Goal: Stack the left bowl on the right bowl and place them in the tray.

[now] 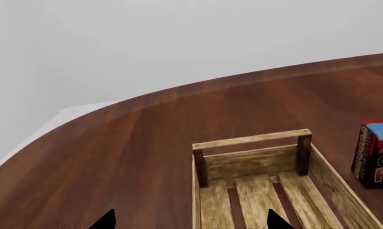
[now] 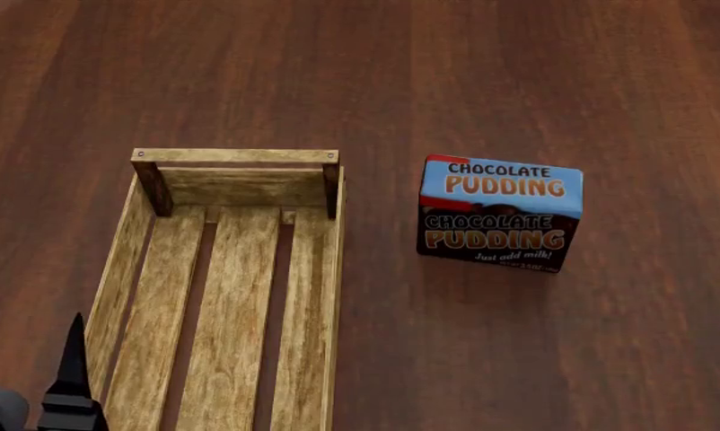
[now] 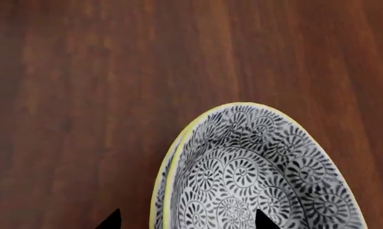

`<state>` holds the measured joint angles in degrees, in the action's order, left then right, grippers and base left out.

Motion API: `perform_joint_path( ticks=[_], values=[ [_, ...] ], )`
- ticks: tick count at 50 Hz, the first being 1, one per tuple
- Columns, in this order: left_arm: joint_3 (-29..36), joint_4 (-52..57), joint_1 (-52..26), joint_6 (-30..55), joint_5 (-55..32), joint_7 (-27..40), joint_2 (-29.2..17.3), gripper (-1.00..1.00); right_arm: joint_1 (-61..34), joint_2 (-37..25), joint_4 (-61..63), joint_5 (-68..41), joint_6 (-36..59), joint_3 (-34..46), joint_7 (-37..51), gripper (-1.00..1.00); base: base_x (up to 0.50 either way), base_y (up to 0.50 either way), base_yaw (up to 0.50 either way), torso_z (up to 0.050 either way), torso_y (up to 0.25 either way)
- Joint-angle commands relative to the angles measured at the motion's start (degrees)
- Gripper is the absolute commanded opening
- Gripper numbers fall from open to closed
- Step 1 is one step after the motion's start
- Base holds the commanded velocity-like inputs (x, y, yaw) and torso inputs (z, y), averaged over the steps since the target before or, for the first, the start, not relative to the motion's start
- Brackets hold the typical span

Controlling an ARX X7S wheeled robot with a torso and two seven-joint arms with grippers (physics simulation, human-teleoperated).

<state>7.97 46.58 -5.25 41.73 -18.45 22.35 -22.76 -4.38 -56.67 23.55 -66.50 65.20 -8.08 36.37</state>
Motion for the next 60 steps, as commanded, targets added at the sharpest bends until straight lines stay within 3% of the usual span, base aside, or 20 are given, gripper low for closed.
perform_joint_path(
  ticks=[1, 12, 25, 60],
  values=[
    [-0.20, -0.10, 0.66, -0.64, -0.18, 0.11, -0.21, 1.00, -1.68, -0.37, 0.34, 0.13, 1.49, 1.20, 1.25, 1.00, 0.00, 0.00, 0.00, 0.000, 0.000],
    [-0.52, -0.24, 1.02, -1.16, -0.39, 0.20, -0.43, 1.00, -1.52, -0.12, 3.24, -2.83, 3.29, -0.28, 4.87, 1.00, 0.00, 0.00, 0.00, 0.000, 0.000],
    [-1.08, 0.30, 1.18, -1.14, -1.27, 0.26, -0.58, 1.00, -6.86, -1.77, 10.82, -18.55, 11.04, -1.47, 18.56, 1.00, 0.00, 0.00, 0.00, 0.000, 0.000],
    [-0.37, -0.25, -0.53, -0.15, -1.84, 0.94, -0.78, 1.00, -16.24, 1.08, -3.24, -0.17, 6.12, 14.30, 3.30, 1.00, 0.00, 0.00, 0.00, 0.000, 0.000]
  ],
)
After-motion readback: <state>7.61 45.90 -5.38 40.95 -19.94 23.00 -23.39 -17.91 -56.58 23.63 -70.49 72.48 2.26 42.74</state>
